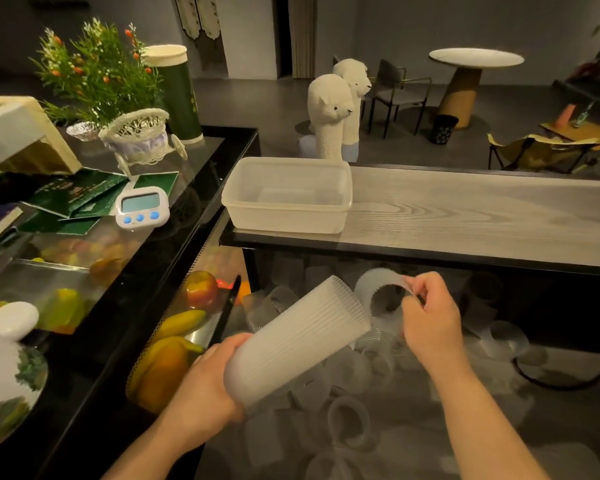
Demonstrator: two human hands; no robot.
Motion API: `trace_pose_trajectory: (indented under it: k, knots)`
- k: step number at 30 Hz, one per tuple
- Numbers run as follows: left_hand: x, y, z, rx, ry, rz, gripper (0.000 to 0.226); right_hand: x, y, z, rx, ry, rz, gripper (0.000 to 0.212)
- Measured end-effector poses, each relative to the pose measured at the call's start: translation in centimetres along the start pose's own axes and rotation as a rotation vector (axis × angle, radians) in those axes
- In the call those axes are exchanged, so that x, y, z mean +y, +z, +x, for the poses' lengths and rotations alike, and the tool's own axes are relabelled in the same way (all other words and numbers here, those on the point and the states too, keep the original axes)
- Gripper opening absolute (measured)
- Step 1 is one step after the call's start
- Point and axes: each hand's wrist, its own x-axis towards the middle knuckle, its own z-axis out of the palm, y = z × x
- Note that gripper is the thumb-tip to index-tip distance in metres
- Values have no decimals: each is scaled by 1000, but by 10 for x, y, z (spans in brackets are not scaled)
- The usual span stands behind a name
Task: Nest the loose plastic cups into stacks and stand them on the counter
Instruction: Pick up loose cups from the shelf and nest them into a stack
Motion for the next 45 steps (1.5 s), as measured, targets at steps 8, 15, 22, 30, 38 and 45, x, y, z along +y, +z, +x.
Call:
trace_pose_trajectory:
  k: [8,15,22,30,38,45]
  knots:
    - [5,-2,8,24,-16,1,96,-34,-9,-5,-230,-293,147,15]
    - [13,7,12,66,-44,-53,95,-25,6,-7,-403,-581,-106,38]
    - [14,8,7,97,-92,-127,96,38,25,5,-123,-74,-128,34]
    - [14,12,1,70,-103,-146,94,108,74,17,-607,130,-840,45]
    - [14,11,5,60,-128,-123,98,123,63,14,-702,98,-913,41]
    - [13,14,1,22,-128,-91,98,118,44,22,-266,263,-434,17]
